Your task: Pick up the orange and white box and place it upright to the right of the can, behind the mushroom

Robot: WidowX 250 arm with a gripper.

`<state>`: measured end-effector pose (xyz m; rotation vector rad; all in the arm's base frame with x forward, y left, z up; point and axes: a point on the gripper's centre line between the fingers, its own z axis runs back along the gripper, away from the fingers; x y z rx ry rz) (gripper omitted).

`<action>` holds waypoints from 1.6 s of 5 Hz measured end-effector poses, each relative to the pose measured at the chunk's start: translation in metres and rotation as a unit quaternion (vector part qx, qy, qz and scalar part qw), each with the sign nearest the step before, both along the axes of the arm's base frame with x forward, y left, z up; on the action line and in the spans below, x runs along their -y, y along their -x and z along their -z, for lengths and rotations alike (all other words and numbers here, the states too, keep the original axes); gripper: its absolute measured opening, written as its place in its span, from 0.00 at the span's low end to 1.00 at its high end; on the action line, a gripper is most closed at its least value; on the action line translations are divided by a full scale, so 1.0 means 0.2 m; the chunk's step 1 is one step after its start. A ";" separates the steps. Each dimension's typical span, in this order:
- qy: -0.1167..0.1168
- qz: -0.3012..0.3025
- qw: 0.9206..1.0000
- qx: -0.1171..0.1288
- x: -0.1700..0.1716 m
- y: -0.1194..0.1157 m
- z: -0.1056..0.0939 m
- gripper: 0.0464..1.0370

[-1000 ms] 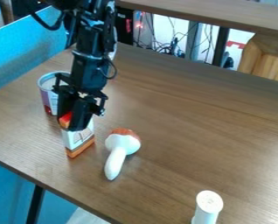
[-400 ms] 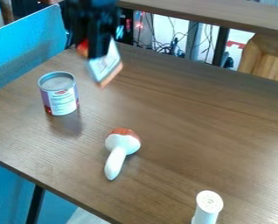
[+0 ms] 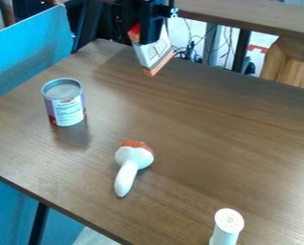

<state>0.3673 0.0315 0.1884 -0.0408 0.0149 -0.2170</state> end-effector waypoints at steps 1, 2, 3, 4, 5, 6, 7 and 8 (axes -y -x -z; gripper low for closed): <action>0.007 -0.014 1.000 -0.021 -0.01 -0.12 0.08 0.35; -0.003 -0.026 0.998 -0.053 -0.04 -0.18 0.18 0.35; -0.019 -0.041 0.995 -0.092 -0.07 -0.20 0.30 0.35; -0.028 -0.057 0.992 -0.112 -0.10 -0.20 0.37 0.35; -0.039 -0.083 0.985 -0.146 -0.18 -0.17 0.47 0.35; -0.040 -0.096 0.981 -0.164 -0.19 -0.17 0.53 0.35; -0.040 -0.096 0.980 -0.170 -0.20 -0.18 0.56 0.35; -0.041 -0.097 0.981 -0.165 -0.20 -0.19 0.55 0.41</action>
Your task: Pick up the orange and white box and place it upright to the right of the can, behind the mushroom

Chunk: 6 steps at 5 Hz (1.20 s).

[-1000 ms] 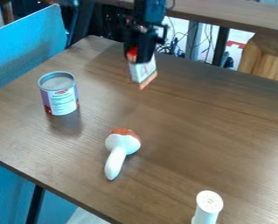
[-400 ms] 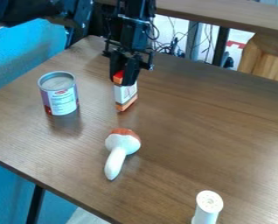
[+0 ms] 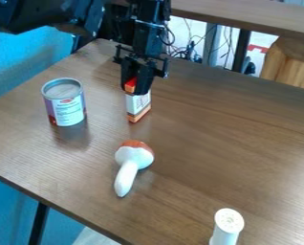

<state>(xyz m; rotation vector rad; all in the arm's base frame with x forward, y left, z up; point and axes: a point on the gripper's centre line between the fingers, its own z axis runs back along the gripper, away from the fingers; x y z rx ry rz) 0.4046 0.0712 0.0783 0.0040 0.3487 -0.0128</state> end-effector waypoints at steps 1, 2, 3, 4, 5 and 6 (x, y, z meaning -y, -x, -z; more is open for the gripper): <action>0.006 -0.001 1.000 -0.004 0.01 0.00 0.00 0.71; 0.004 -0.016 1.000 -0.003 0.01 0.00 0.03 0.97; 0.000 -0.018 1.000 -0.002 0.01 0.01 -0.01 0.97; -0.009 -0.018 0.999 0.044 0.01 0.04 -0.20 0.97; -0.006 -0.017 0.998 0.056 0.02 0.07 -0.27 0.96; 0.002 -0.010 0.999 0.051 0.05 0.16 -0.29 0.96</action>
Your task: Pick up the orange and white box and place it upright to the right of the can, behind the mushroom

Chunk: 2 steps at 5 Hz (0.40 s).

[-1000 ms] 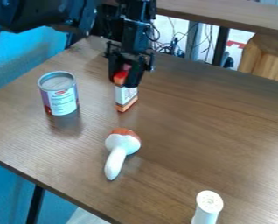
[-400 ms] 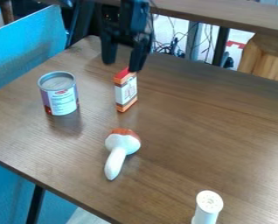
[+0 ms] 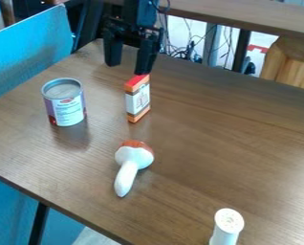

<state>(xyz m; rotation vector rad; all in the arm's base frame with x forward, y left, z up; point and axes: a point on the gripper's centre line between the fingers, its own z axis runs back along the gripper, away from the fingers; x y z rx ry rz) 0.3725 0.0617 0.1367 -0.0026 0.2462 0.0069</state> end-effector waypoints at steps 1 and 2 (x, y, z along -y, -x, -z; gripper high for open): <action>0.017 0.020 0.999 0.037 0.11 0.17 -0.06 0.96; 0.027 0.065 0.997 0.038 0.31 0.34 -0.05 0.96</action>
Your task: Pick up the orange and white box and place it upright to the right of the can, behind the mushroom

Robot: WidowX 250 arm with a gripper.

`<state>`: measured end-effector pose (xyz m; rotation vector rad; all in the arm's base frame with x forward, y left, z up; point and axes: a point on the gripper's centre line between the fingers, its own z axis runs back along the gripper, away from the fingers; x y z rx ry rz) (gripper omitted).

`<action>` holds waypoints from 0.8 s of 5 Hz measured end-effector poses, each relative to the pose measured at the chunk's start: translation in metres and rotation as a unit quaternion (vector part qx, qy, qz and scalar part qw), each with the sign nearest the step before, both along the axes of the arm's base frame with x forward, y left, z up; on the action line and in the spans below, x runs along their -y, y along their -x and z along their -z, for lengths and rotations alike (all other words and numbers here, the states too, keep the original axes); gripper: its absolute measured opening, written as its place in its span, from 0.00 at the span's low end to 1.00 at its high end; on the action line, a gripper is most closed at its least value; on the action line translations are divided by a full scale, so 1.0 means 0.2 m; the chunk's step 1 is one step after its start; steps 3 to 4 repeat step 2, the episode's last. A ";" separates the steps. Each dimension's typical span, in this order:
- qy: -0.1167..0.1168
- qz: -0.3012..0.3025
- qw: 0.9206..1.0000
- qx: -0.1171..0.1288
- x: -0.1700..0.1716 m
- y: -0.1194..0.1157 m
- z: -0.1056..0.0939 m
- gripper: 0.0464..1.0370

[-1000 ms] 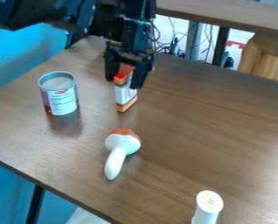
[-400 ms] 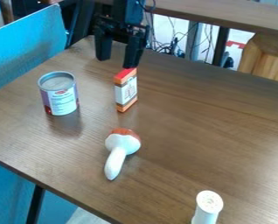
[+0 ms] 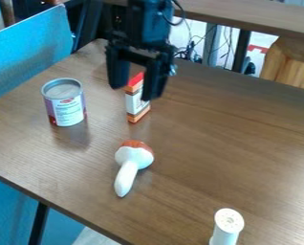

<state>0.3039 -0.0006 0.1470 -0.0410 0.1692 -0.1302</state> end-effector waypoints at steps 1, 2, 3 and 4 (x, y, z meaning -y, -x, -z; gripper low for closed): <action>-0.001 0.021 1.000 0.000 0.08 0.07 0.02 0.96; -0.014 0.019 1.000 -0.002 0.14 0.05 0.09 0.96; -0.014 0.019 1.000 -0.002 0.14 0.05 0.09 0.96; -0.014 0.019 1.000 -0.002 0.14 0.05 0.09 0.96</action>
